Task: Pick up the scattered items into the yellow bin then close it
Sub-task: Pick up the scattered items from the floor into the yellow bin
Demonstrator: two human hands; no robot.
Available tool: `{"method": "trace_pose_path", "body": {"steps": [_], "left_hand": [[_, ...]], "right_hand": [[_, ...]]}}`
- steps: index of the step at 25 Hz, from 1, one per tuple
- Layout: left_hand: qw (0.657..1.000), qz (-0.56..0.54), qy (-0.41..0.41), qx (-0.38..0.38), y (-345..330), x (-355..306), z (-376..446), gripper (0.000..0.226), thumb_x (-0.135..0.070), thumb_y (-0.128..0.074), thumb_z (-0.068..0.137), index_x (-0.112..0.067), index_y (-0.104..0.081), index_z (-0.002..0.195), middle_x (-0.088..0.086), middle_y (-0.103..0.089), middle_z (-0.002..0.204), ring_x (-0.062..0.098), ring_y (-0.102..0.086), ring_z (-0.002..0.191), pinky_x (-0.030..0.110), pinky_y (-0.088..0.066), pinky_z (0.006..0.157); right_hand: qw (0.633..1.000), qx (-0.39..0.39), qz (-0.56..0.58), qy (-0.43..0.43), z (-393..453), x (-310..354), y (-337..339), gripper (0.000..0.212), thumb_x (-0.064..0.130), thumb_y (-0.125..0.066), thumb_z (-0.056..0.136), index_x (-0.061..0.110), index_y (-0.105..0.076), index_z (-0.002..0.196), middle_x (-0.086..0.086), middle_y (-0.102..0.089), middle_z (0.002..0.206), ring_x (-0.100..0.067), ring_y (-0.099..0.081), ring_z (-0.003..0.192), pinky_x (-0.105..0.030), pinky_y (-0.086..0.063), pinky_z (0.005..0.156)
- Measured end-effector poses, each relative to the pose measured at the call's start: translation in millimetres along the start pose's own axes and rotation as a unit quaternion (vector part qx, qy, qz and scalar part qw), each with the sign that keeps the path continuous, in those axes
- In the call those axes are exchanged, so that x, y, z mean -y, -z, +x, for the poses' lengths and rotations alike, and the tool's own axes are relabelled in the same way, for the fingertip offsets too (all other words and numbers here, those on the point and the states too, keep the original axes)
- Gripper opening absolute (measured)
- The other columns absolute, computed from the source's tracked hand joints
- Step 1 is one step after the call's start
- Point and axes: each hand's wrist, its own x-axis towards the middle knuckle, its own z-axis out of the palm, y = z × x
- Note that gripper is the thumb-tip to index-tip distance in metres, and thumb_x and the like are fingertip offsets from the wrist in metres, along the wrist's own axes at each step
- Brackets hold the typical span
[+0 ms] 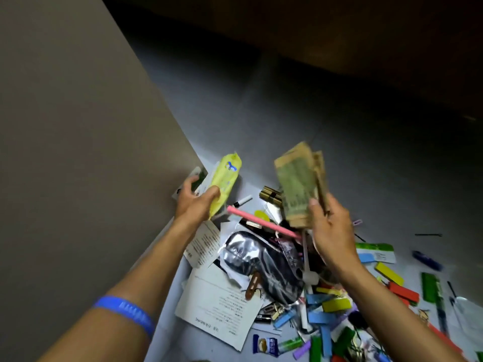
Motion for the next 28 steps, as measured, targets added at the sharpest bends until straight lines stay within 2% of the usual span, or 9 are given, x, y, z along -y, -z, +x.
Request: {"method": "trace_pose_path", "body": {"steps": [2, 4, 7, 10, 12, 14, 18, 22, 28], "left_hand": [[0.992, -0.112, -0.046, -0.019, -1, -13, -29, 0.056, -0.041, -0.066, 0.059, -0.040, -0.060, 0.115, 0.008, -0.062, 0.116, 0.012, -0.062, 0.083, 0.020, -0.050, 0.055], [0.985, -0.142, -0.094, 0.008, -14, -29, -65, 0.054, -0.047, -0.067, 0.056, -0.046, -0.060, 0.109, -0.001, -0.062, 0.111, 0.011, -0.061, 0.088, 0.017, -0.050, 0.061], [0.986, -0.035, -0.155, 0.044, -43, -43, -128, 0.063, -0.049, -0.069, 0.057, -0.043, -0.054, 0.118, -0.008, -0.061, 0.116, 0.011, -0.060, 0.104, 0.026, -0.052, 0.083], [0.964, 0.026, -0.208, 0.161, -45, -30, -164, 0.061, -0.051, -0.072, 0.067, -0.042, -0.053, 0.125, -0.014, -0.059, 0.121, 0.007, -0.058, 0.110, 0.023, -0.050, 0.086], [0.958, -0.045, -0.141, 0.244, -32, -15, -166, 0.042, -0.049, -0.069, 0.077, -0.037, -0.064, 0.117, -0.011, -0.066, 0.114, 0.013, -0.063, 0.105, 0.025, -0.052, 0.080], [0.992, -0.011, -0.032, 0.119, -27, 5, -149, 0.038, -0.046, -0.068, 0.083, -0.031, -0.063, 0.118, -0.003, -0.065, 0.120, 0.024, -0.060, 0.113, 0.037, -0.053, 0.086], [0.959, 0.267, 0.094, 0.013, -29, 33, -124, 0.096, -0.056, -0.077, 0.072, -0.018, -0.030, 0.146, 0.010, -0.045, 0.144, 0.030, -0.047, 0.127, 0.045, -0.041, 0.101], [0.993, 0.017, 0.112, 0.036, -29, 45, -117, 0.038, -0.022, -0.083, 0.076, -0.013, -0.062, 0.107, 0.009, -0.073, 0.102, 0.011, -0.070, 0.069, 0.029, -0.056, 0.061], [0.972, -0.226, 0.024, -0.060, 24, 13, -142, 0.009, -0.016, -0.080, 0.070, -0.023, -0.074, 0.068, -0.003, -0.071, 0.063, 0.023, -0.066, 0.064, 0.023, -0.047, 0.042]], "right_hand": [[0.997, -0.049, 0.051, -0.027, -6, 10, 3, 0.018, 0.031, -0.046, 0.101, 0.028, -0.064, 0.107, 0.006, -0.071, 0.089, -0.009, -0.067, 0.080, -0.035, -0.055, 0.066], [0.981, 0.028, 0.173, -0.078, -11, 30, -4, 0.018, 0.030, -0.050, 0.101, 0.021, -0.065, 0.102, -0.010, -0.073, 0.098, -0.029, -0.070, 0.090, -0.044, -0.059, 0.075], [0.926, 0.152, 0.328, -0.112, -34, 51, -13, 0.029, 0.031, -0.063, 0.093, 0.011, -0.066, 0.115, -0.009, -0.076, 0.100, -0.022, -0.074, 0.086, -0.028, -0.058, 0.064], [0.943, 0.088, 0.281, -0.152, -47, 39, 9, 0.030, 0.019, -0.072, 0.082, 0.008, -0.070, 0.110, -0.010, -0.076, 0.095, -0.027, -0.074, 0.086, -0.042, -0.060, 0.078], [0.919, 0.078, 0.304, -0.239, -49, 20, 32, 0.030, 0.019, -0.071, 0.082, 0.008, -0.070, 0.109, -0.012, -0.076, 0.097, -0.033, -0.073, 0.088, -0.054, -0.056, 0.086], [0.898, 0.079, 0.321, -0.289, -58, -1, 52, 0.033, 0.022, -0.070, 0.084, 0.013, -0.067, 0.116, -0.010, -0.075, 0.103, -0.032, -0.072, 0.093, -0.052, -0.055, 0.088], [0.895, 0.075, 0.343, -0.277, -86, -29, 72, 0.033, 0.022, -0.068, 0.086, 0.020, -0.065, 0.119, -0.005, -0.074, 0.109, -0.029, -0.072, 0.096, -0.041, -0.057, 0.075], [0.914, 0.076, 0.301, -0.260, -95, -37, 76, 0.034, 0.022, -0.068, 0.085, 0.020, -0.066, 0.119, -0.002, -0.074, 0.112, -0.023, -0.072, 0.098, -0.043, -0.053, 0.086], [0.921, 0.104, 0.303, -0.223, -102, -20, 76, 0.036, 0.024, -0.068, 0.083, 0.016, -0.068, 0.118, 0.001, -0.074, 0.111, -0.013, -0.072, 0.094, -0.027, -0.058, 0.063]]}}
